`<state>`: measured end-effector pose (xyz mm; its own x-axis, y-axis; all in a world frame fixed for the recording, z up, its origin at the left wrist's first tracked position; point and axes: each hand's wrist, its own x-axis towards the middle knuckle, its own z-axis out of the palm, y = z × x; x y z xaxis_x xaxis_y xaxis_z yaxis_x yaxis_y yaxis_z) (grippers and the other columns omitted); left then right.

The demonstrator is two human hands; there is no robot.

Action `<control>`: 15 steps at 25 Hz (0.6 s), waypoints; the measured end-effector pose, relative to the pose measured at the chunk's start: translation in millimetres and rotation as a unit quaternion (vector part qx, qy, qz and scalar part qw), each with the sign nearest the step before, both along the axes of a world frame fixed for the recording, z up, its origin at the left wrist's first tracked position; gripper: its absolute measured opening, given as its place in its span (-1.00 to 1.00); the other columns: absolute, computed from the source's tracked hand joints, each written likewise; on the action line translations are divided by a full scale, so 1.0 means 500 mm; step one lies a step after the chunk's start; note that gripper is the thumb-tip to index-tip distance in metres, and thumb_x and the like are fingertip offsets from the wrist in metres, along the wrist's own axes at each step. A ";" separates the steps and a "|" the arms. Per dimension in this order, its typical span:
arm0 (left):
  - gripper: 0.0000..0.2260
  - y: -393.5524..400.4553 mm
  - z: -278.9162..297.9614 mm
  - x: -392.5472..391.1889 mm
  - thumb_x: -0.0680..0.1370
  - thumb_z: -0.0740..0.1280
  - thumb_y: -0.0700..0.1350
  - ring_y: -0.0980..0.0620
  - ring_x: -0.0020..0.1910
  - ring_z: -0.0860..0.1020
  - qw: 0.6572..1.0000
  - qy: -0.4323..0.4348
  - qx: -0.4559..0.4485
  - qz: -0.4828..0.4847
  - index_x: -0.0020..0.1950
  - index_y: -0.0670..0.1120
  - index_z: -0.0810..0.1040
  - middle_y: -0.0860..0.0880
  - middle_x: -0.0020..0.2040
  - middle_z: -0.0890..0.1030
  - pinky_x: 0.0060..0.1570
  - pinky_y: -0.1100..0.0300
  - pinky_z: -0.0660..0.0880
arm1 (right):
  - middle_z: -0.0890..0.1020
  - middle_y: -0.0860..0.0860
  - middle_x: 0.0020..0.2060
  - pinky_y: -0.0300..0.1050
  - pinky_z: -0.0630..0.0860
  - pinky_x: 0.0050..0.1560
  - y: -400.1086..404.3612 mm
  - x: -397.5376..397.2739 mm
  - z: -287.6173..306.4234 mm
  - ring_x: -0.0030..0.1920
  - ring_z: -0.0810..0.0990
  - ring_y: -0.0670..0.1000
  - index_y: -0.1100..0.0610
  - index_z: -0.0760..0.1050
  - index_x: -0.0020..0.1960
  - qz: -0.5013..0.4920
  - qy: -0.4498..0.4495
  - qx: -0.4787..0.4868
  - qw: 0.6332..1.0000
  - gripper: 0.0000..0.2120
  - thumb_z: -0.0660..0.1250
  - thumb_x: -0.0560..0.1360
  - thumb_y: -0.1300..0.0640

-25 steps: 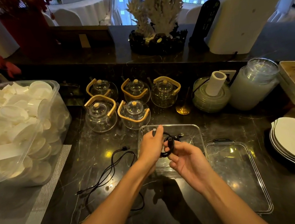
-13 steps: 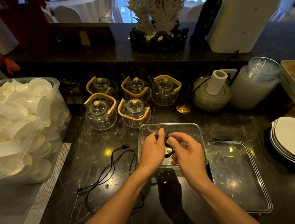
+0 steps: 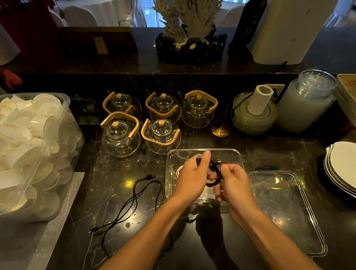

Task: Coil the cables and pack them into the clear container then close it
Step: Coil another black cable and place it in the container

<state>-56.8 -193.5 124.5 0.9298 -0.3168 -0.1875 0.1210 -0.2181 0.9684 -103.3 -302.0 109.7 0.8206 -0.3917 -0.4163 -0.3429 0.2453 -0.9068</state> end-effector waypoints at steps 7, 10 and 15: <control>-0.68 0.042 -0.008 0.019 0.67 0.02 0.08 0.10 -0.41 0.24 0.925 0.276 -0.258 -0.051 -0.19 -0.03 0.37 0.04 -0.31 0.38 -0.42 0.22 0.04 | 0.47 0.06 -0.31 -0.18 0.44 -0.57 0.008 0.005 0.025 -0.50 0.36 -0.11 0.21 0.58 0.04 0.046 -0.070 -0.010 0.996 -0.76 0.16 0.72 0.16; -0.72 0.053 -0.007 0.020 0.63 0.00 0.01 0.10 -0.40 0.27 0.882 0.320 -0.337 -0.072 -0.11 -0.08 0.40 0.00 -0.26 0.44 -0.45 0.25 0.08 | 0.48 0.08 -0.28 -0.17 0.47 -0.56 0.016 0.003 0.032 -0.51 0.41 -0.13 0.21 0.57 -0.01 0.043 -0.093 -0.001 0.995 -0.80 0.20 0.70 0.21; -0.67 0.063 -0.010 0.023 0.68 0.18 -0.02 0.15 -0.40 0.40 0.863 0.352 -0.355 -0.074 0.15 -0.24 0.60 -0.09 -0.17 0.60 -0.51 0.37 0.24 | 0.47 0.08 -0.29 -0.15 0.51 -0.55 0.009 0.000 0.032 -0.51 0.38 -0.11 0.25 0.61 0.07 0.035 -0.113 0.001 0.993 -0.80 0.22 0.69 0.21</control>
<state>-45.3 -161.9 119.6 0.6039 -0.6893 -0.4002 0.7561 0.3366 0.5613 -103.3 -297.6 125.8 0.9185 -0.3289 -0.2196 -0.1476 0.2301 -0.9619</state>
